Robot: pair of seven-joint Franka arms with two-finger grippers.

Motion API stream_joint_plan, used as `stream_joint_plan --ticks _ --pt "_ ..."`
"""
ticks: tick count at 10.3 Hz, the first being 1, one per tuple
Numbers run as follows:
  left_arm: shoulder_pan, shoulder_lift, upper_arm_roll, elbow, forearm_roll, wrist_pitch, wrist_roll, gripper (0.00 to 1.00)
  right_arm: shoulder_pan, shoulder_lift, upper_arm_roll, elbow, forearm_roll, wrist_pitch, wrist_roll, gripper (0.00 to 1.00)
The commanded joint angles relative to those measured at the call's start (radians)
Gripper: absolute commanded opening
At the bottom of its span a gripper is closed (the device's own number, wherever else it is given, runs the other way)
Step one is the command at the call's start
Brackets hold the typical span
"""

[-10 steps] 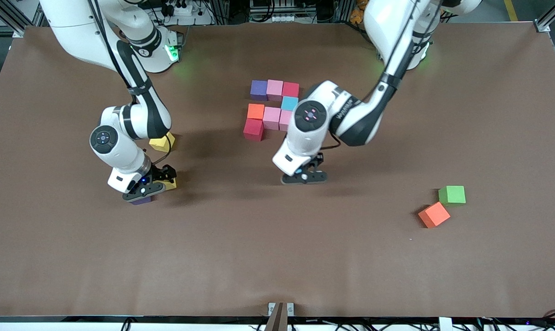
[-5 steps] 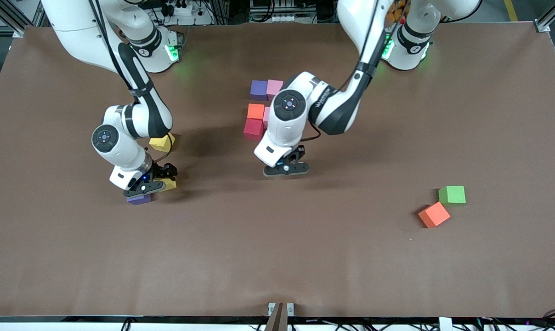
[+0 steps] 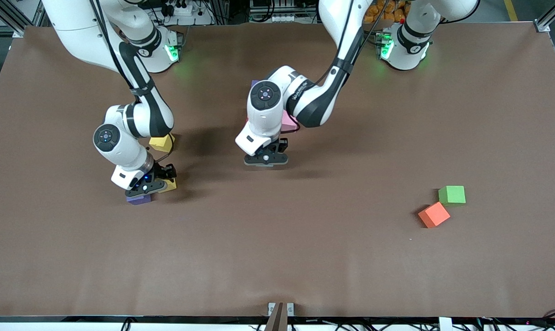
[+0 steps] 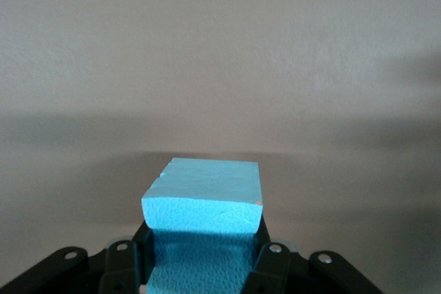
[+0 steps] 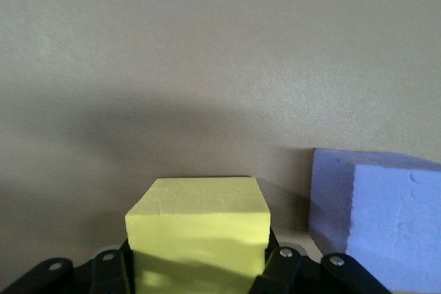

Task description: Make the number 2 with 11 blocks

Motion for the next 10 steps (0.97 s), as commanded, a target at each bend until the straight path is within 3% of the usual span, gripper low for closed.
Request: stream_joint_plan --ticks 1,3,10 --pt "-0.055 0.046 0.062 0.039 -0.074 -0.013 0.017 0.23 -0.004 -0.033 0.011 0.019 0.025 -0.052 0.025 0.21" --pt "-0.104 0.092 0.125 0.06 -0.14 -0.01 0.018 0.23 0.006 -0.045 0.017 0.022 0.025 -0.061 0.077 0.21" --pt "-0.154 0.127 0.133 0.065 -0.161 0.019 0.018 0.22 0.048 -0.065 0.017 0.056 0.025 -0.147 0.217 0.21"
